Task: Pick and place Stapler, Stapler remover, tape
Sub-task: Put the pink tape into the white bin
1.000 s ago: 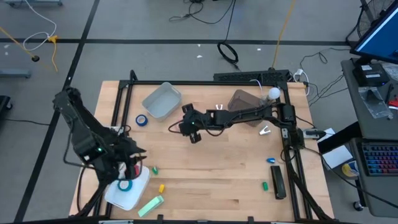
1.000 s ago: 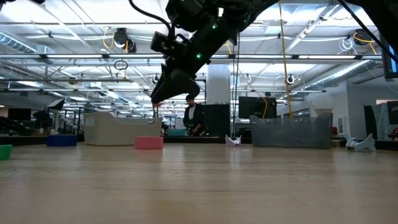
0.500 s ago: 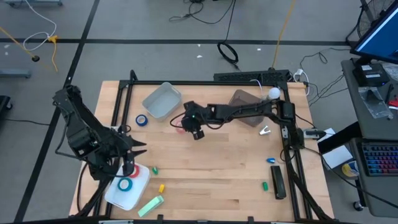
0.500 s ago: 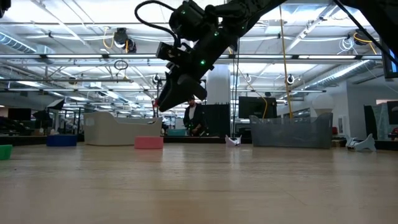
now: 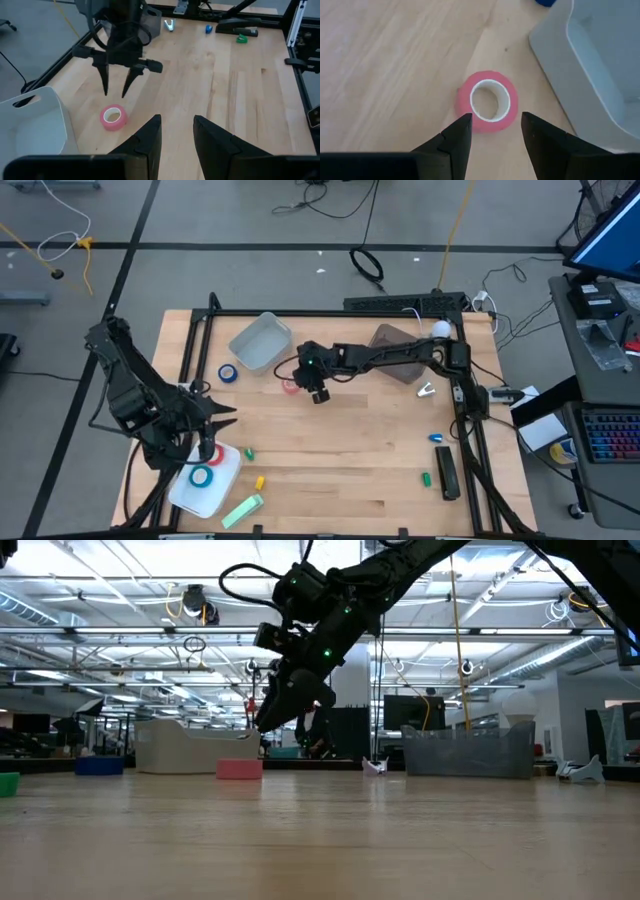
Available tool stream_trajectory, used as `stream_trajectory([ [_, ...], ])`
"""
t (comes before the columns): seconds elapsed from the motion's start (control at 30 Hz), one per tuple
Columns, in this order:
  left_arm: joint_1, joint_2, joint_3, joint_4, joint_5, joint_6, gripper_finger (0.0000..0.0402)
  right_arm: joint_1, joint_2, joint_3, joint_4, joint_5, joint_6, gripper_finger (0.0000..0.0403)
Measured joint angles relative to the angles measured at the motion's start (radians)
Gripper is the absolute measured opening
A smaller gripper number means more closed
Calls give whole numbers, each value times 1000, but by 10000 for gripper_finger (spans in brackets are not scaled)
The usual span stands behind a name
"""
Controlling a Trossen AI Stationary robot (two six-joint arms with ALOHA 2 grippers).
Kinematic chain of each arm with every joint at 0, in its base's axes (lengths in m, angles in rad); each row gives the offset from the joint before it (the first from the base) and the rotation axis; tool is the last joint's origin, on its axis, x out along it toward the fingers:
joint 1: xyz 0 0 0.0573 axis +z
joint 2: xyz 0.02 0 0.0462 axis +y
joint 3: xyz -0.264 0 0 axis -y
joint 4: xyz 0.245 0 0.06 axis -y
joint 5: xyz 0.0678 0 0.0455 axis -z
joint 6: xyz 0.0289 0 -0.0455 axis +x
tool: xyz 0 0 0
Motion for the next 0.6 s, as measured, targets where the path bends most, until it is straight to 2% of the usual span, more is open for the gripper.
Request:
stream_trajectory([
  [0.1,5,0,0,10,0,8,113,-6,20,16,18,1,-6,165],
  [0.37,33,1,0,44,6,38,113,-13,76,80,-69,-31,71,164],
  [0.6,49,1,0,44,20,37,113,-17,156,204,-124,-44,84,164],
])
